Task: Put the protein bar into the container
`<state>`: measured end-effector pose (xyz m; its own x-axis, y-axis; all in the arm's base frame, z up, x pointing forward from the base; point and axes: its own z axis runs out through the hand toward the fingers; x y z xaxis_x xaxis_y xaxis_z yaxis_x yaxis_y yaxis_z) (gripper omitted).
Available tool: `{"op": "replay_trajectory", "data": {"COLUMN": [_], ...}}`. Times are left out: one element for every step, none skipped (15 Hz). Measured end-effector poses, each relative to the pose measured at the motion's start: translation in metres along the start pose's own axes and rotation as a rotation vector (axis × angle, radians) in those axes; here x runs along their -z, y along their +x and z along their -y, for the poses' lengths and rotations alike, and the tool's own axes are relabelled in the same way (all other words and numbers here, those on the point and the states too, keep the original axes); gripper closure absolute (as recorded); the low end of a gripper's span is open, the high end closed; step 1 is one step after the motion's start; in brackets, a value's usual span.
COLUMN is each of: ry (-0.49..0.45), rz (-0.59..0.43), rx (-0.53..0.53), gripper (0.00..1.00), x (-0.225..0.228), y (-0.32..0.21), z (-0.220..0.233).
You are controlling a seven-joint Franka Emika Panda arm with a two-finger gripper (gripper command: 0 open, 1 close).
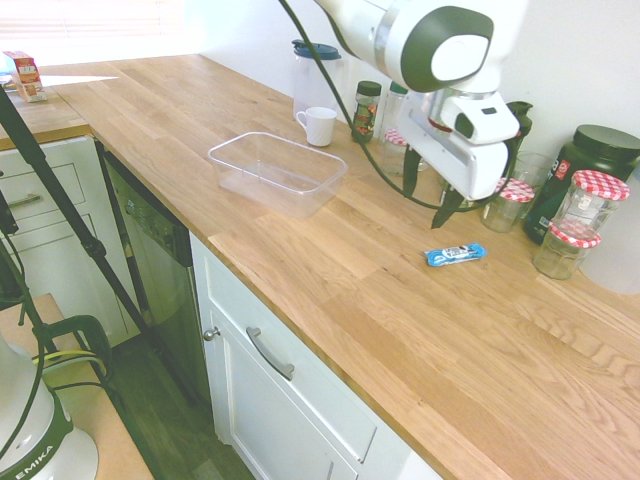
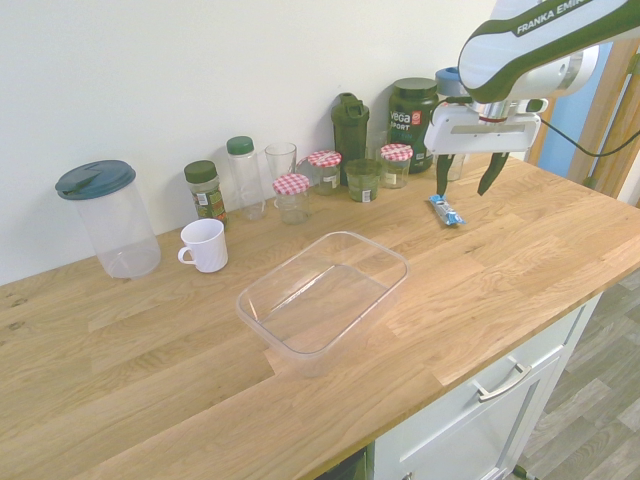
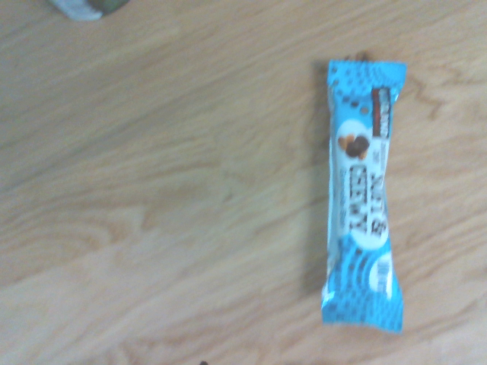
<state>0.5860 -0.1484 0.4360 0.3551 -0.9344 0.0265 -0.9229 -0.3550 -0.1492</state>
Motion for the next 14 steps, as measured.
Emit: {"op": "replay_trajectory", "data": {"ry": [-0.002, -0.004, 0.000, 0.007, 0.011, 0.012, 0.009, 0.005, -0.001, -0.005, -0.011, -0.019, -0.026, -0.032], "rz": [-0.006, -0.009, -0.008, -0.005, -0.006, -0.008, -0.011, -0.015, -0.015, -0.016, -0.014, -0.011, -0.007, -0.005], "rx": [-0.014, -0.028, -0.045, -0.061, -0.071, -0.076, -0.080, -0.085, -0.087, -0.087, -0.084, -0.082, -0.079, -0.077], "gripper": [0.00, 0.00, 0.00, 0.00, 0.00, 0.00, 0.00, 0.00, 0.00, 0.00, 0.00, 0.00, 0.00, 0.00], "x": [-0.006, -0.014, -0.021, -0.026, -0.030, -0.035, -0.041, -0.046, -0.052, -0.058, -0.064, -0.072, -0.079, -0.085], "y": [0.012, 0.023, 0.033, 0.042, 0.049, 0.055, 0.060, 0.065, 0.070, 0.072, 0.072, 0.071, 0.069, 0.068], "z": [0.008, 0.015, 0.020, 0.025, 0.030, 0.034, 0.037, 0.041, 0.045, 0.048, 0.051, 0.054, 0.056, 0.058]}}
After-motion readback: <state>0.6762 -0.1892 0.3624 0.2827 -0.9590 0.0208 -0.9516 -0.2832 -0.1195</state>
